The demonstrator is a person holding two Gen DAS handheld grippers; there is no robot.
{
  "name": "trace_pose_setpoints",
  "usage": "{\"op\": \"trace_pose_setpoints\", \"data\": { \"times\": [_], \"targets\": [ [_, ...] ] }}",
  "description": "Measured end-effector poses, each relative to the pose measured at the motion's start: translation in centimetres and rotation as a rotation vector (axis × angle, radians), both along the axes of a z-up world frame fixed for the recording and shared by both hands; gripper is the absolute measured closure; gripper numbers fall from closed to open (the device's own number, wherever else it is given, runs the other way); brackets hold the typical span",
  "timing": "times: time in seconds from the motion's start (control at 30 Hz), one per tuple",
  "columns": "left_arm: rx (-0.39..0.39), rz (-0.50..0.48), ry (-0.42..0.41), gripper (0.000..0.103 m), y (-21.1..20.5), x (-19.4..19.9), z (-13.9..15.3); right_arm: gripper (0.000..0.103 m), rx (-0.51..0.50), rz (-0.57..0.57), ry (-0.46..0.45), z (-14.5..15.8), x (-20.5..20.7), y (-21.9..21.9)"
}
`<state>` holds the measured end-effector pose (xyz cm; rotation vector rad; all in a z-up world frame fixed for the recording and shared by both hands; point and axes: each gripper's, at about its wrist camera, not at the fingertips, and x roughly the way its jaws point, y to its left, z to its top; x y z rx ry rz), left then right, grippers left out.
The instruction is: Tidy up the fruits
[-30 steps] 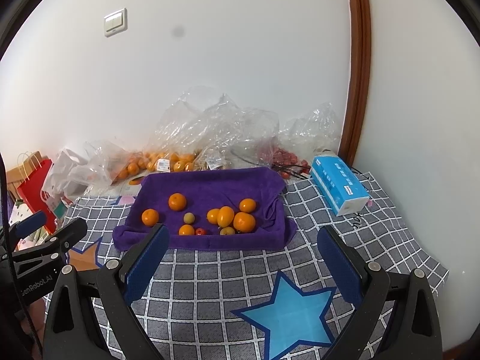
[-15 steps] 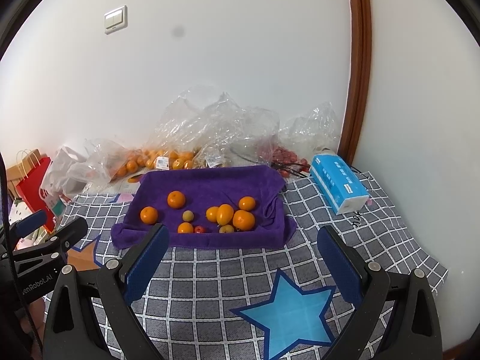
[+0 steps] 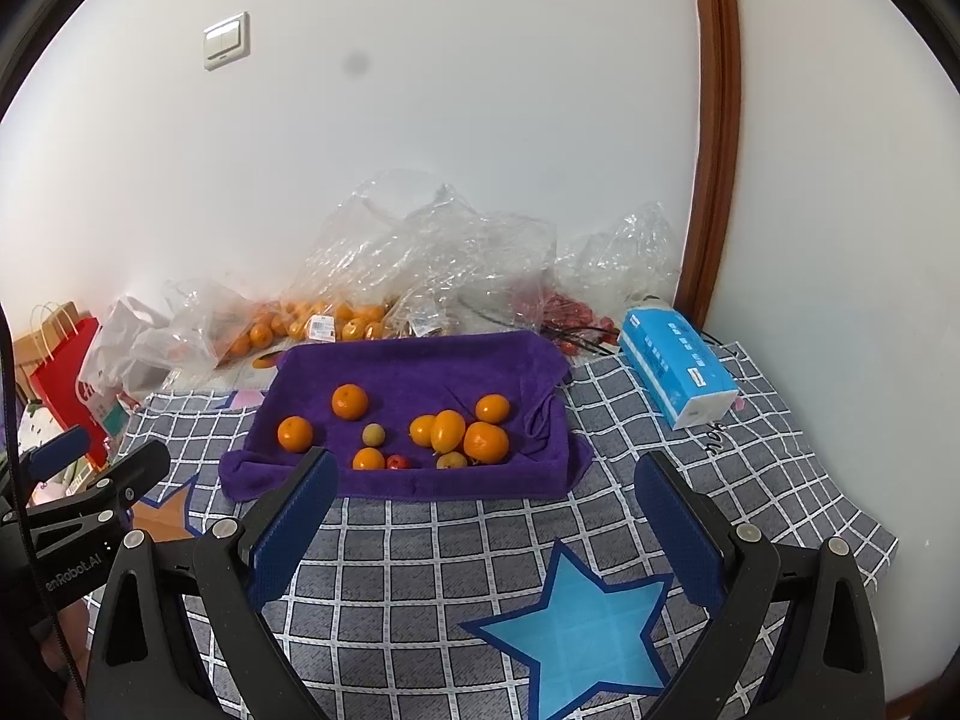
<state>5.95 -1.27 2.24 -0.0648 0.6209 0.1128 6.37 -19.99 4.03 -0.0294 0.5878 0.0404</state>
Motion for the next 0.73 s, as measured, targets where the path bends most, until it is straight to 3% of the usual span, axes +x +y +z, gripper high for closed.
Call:
{"op": "trace_pose_setpoints", "data": {
  "times": [0.73],
  "targets": [
    [-0.006, 0.005, -0.005, 0.01, 0.43, 0.45, -0.27, 0.005, -0.013, -0.003, -0.003, -0.5, 0.59, 0.29]
  ]
}}
